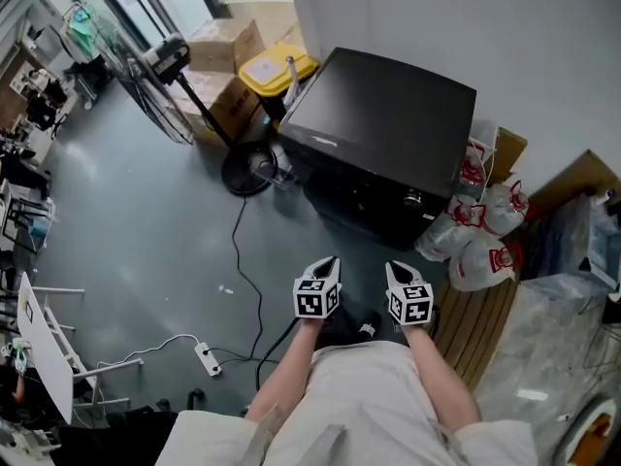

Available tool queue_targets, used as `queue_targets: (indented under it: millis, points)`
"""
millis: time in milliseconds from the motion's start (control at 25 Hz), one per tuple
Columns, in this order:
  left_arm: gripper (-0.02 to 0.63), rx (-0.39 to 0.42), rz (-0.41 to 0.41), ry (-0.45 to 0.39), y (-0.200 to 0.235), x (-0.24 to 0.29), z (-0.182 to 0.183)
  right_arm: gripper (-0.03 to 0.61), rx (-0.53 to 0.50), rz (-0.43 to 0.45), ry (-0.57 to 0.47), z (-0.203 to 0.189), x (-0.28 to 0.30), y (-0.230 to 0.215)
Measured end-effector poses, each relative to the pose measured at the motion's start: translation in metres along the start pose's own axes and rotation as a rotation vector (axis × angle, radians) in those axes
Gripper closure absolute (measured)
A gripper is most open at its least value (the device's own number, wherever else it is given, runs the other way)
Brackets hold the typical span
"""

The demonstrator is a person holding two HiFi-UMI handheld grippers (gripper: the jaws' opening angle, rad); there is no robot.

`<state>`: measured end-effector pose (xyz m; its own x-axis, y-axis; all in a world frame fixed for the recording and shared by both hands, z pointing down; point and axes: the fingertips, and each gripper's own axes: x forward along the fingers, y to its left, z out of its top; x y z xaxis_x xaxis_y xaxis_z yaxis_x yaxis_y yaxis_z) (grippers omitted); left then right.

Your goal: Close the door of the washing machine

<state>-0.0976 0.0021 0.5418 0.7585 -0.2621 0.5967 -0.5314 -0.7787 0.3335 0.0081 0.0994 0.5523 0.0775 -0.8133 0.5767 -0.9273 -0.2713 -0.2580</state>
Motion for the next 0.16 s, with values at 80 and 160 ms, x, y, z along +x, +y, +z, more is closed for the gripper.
queue_targets:
  millis: [80, 160]
  points:
    - [0.607, 0.001, 0.007, -0.003, -0.0004, 0.0019, 0.0005, 0.577, -0.001, 0.000, 0.003, -0.0006, 0.0004, -0.0023]
    - [0.607, 0.003, 0.017, -0.009, 0.0001, 0.0037, 0.0016, 0.577, -0.004, 0.001, 0.005, -0.0004, 0.0013, -0.0044]
